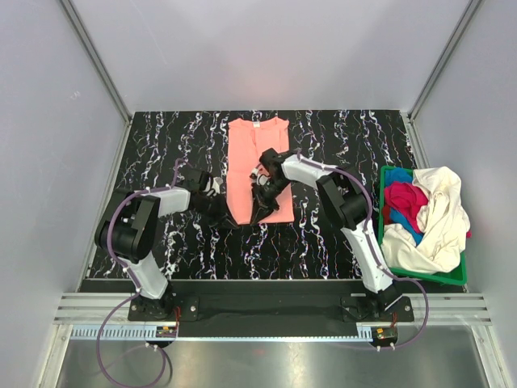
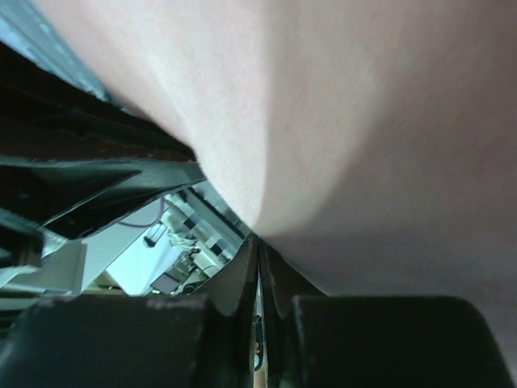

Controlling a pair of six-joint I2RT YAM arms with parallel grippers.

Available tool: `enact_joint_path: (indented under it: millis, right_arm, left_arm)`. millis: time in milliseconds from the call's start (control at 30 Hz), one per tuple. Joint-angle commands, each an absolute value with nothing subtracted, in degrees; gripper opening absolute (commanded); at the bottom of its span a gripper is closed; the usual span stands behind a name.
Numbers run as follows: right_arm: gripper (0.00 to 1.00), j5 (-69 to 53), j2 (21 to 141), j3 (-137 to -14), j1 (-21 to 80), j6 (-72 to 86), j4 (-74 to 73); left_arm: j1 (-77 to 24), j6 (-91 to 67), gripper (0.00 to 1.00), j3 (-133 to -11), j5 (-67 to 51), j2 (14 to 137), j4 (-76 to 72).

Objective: Fold and stack the t-shirts
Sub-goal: Fold the tshirt

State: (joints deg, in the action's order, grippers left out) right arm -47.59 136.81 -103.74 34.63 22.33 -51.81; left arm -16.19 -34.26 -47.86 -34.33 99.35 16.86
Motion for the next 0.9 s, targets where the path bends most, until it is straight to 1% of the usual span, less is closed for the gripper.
enact_joint_path:
  millis: [0,100,267,533,667,700,767,833,867]
  right_arm:
    - [0.08,-42.0,136.2,-104.4,35.9,23.6,-51.7]
    - [0.07,-36.1,135.1,-102.1,35.8,22.6,-52.5]
    - [0.07,-31.7,130.4,-95.2,34.5,21.3,-50.4]
    - [0.11,-32.0,124.5,-89.7,31.3,18.5,-51.4]
    - [0.13,-34.7,121.7,-88.9,30.8,17.4,-52.3]
    - [0.13,-34.7,120.9,-88.8,30.7,17.2,-52.5]
    - [0.16,-35.1,119.8,-87.7,29.8,16.9,-52.5]
    - [0.16,-35.8,119.4,-86.9,28.5,16.7,-52.4]
    - [0.16,-36.0,119.2,-86.1,28.0,16.5,-52.2]
  left_arm:
    - [-15.3,-32.6,0.16,-47.3,-30.4,98.2,15.5]
    - [-14.3,-32.8,0.16,-47.3,-30.2,99.2,15.6]
    - [-12.3,-33.8,0.15,-45.9,-31.2,101.4,14.9]
    - [-12.0,-33.4,0.11,-45.4,-30.9,103.1,16.0]
    - [-12.0,-32.5,0.09,-44.7,-30.3,99.1,17.7]
    - [-12.1,-32.2,0.09,-44.5,-30.1,95.3,18.4]
    - [-12.3,-31.9,0.12,-44.6,-29.3,91.5,20.2]
    - [-12.7,-32.1,0.18,-45.3,-29.2,86.3,22.7]
    - [-13.0,-32.3,0.23,-46.0,-29.5,84.9,23.0]
